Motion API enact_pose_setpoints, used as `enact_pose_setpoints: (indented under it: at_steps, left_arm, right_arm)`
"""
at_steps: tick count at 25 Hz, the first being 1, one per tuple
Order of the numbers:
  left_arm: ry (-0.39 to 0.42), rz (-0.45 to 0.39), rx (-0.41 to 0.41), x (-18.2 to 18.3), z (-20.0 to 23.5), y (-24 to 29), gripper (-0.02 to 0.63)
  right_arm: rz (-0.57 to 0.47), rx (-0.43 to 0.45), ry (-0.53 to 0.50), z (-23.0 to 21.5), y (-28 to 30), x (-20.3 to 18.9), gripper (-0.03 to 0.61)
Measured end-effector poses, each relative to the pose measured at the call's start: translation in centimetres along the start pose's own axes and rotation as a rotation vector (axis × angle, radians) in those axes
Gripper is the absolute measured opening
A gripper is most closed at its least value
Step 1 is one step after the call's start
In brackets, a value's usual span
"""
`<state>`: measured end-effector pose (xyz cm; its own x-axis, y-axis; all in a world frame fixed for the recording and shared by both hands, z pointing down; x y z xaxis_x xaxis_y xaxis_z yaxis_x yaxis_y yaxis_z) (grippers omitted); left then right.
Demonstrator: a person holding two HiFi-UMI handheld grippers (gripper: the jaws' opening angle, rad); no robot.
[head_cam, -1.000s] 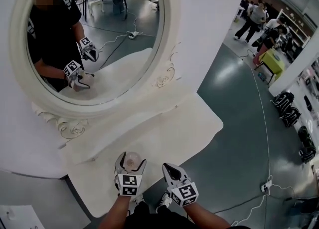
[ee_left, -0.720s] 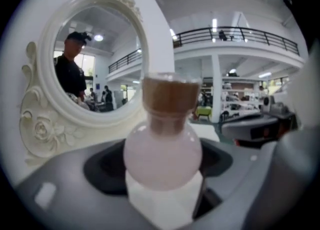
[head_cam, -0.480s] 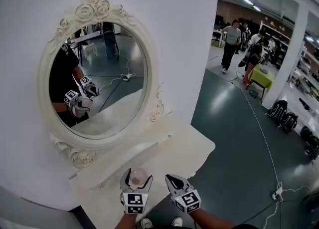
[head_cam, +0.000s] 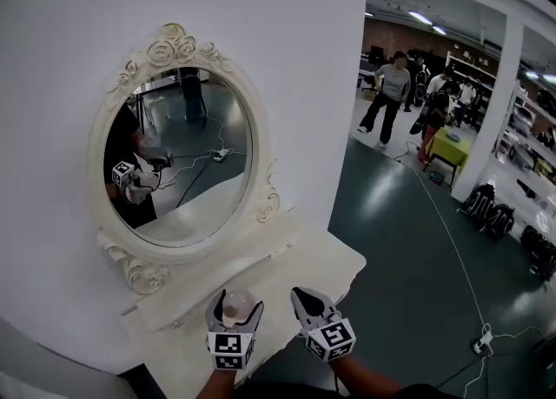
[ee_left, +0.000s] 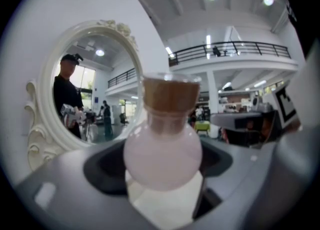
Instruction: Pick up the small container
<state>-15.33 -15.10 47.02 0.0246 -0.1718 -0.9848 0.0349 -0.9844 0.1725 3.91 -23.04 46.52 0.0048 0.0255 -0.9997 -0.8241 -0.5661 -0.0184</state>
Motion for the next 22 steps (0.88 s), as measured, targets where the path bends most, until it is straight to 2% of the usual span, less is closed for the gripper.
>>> enact_pose_setpoints:
  at_steps: [5, 22]
  left_arm:
    - [0.004, -0.023, -0.006, 0.7, -0.7, -0.7, 0.403]
    - [0.006, -0.054, 0.016, 1.5, -1.2, -1.8, 0.403]
  right_arm:
    - [-0.037, -0.003, -0.016, -0.1, -0.3, 1.2, 0.005]
    - [-0.039, 0.018, -0.031, 0.1, -0.1, 1.6, 0.005]
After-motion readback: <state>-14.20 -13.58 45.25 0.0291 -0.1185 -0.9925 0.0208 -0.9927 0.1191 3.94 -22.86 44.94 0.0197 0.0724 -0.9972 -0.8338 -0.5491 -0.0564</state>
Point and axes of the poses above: the fingertips, and each gripper's own axes: y forward along the fingers, z to its left, x out of its top, the point moved 9 cm from there along -y, backward along the fingers, and after that the axes turned 2 degrees about -y, right-handed, at the moved point
